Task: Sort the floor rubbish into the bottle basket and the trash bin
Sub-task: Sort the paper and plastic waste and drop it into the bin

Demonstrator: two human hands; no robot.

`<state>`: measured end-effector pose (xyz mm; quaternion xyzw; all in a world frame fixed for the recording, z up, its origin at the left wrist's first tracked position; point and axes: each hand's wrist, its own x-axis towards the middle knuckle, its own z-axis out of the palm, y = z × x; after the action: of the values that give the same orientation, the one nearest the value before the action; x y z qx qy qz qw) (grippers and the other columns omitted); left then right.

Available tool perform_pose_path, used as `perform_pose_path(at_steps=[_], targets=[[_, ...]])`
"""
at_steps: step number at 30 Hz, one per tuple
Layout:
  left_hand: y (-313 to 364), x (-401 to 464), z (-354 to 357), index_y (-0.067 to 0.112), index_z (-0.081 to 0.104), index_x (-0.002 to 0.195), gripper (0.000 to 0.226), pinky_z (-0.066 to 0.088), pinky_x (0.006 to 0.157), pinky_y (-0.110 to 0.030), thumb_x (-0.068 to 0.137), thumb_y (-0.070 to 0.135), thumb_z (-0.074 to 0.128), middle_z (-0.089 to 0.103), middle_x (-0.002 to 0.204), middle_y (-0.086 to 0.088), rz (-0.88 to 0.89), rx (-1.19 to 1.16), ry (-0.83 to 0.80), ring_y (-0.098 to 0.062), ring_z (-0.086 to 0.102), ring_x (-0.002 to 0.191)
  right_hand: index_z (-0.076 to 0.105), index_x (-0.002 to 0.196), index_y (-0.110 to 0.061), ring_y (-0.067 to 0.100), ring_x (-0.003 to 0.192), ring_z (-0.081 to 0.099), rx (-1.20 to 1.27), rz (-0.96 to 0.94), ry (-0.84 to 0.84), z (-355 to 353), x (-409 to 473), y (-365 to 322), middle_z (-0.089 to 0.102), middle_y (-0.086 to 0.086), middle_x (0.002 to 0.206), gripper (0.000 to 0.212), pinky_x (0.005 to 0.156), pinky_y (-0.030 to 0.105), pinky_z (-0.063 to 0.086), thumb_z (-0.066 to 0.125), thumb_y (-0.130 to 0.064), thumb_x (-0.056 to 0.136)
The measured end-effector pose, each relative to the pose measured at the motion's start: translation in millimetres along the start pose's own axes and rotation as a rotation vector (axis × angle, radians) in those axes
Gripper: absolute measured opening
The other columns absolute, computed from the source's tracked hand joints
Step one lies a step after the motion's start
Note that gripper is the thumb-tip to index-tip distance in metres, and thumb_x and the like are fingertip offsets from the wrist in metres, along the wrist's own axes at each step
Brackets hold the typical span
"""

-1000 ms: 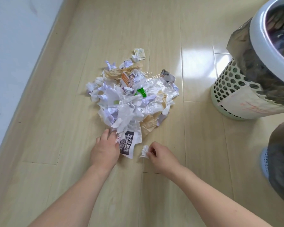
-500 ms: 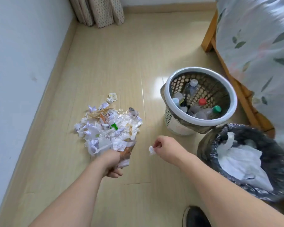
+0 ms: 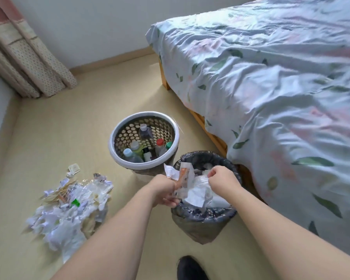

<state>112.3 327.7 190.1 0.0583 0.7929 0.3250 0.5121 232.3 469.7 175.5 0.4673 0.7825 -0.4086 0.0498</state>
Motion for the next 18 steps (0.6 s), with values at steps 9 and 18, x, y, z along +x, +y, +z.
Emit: perform_pose_path(at_steps=[9,18], targets=[[11.0,2.8,32.9,0.009,0.054,0.098,0.014,0.051,0.064,-0.032,0.095,0.006,0.041,0.057,0.094,-0.014,0.053,0.176,0.025,-0.028,0.058,0.071,0.048,0.141,-0.013,0.026,0.127,0.048,0.277,0.096,-0.154,-3.7,-9.1,32.2,0.048,0.008,0.142,0.047,0.097,0.03,0.04,0.041,-0.003,0.095],[-41.2,-66.2,-74.1,0.006,0.062,0.109,0.026,0.043,0.064,-0.028,0.093,0.017,0.046,0.063,0.098,-0.01,0.094,0.324,0.19,-0.023,0.059,0.071,0.064,0.115,0.004,0.034,0.093,0.063,0.115,-0.086,-0.209,12.8,-69.2,-58.4,0.066,0.023,0.104,0.033,0.08,0.043,0.054,0.048,-0.006,0.088]])
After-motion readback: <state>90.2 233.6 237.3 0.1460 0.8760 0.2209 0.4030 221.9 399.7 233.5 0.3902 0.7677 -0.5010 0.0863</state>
